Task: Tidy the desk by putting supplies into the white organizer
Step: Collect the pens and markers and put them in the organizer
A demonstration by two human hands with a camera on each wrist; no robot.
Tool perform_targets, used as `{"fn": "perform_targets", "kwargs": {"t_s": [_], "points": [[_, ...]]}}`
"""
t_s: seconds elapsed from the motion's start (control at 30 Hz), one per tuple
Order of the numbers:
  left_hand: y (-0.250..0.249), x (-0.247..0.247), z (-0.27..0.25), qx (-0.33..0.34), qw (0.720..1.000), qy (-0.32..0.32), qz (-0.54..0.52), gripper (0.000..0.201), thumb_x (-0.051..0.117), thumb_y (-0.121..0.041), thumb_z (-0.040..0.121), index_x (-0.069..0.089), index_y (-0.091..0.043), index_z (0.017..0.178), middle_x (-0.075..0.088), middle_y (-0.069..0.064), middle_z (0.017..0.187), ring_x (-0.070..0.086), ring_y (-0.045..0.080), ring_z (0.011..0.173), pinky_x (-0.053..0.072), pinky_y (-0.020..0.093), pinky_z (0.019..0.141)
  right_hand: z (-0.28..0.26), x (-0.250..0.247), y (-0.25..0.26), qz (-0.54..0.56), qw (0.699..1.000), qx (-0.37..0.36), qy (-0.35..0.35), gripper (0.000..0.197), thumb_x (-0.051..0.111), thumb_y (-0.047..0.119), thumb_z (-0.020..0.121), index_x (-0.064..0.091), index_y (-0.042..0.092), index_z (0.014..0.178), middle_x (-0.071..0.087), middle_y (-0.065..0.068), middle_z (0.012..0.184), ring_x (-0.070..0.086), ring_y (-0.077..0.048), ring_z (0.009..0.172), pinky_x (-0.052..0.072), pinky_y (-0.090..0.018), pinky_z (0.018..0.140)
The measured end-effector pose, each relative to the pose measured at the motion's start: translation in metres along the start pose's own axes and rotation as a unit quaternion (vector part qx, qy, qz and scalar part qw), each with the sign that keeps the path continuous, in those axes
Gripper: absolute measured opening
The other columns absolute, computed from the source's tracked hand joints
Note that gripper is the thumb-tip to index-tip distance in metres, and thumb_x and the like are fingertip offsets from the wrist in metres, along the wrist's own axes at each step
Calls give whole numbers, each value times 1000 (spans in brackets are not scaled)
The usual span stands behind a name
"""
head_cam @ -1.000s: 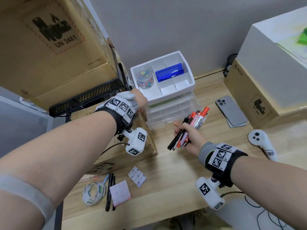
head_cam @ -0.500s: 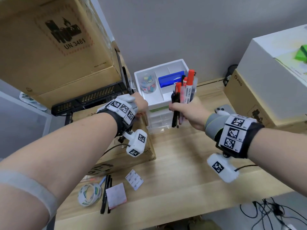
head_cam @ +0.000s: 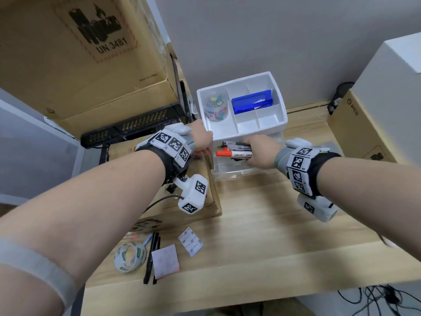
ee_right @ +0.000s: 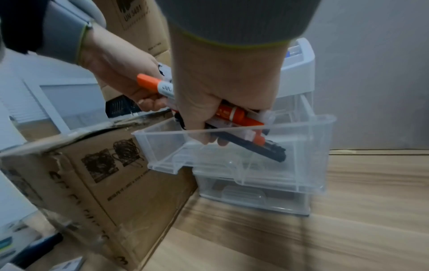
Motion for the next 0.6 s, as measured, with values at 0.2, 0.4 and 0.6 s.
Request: {"fn": "perform_targets", "kwargs": {"t_s": [0.2,0.4,0.6], "points": [[-1,2,1,-26,1000,10,4,20,39,-6,97,56,2,91,64,19,65,54,24,42,48,30,47,7,7,-1,-49,998,-3,33,39,68,13,77,68,23,115,71,0,102,64,-23,86,55,-32,77],[-1,0,-1,-6,1000,25,14,23,36,-8,101,53,3,110,70,28,86,59,29,54,51,35,55,-1,3,2,-23,999,-23,39,45,67,32,80,66,18,123,71,-1,109,65,-22,97,56,-38,88],[-1,1,-1,3,999,22,32,25,36,-11,101,50,2,117,72,29,94,62,31,65,53,37,57,-16,0,9,-67,994,-78,-47,30,58,28,82,70,13,105,67,-4,103,59,-26,101,53,-41,85]]}}
Point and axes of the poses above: each hand's wrist, its own z-axis towards the middle knuckle, its own x-axis out of the palm, y = z × x, the point moved 5 cm from there along z, towards the middle knuckle
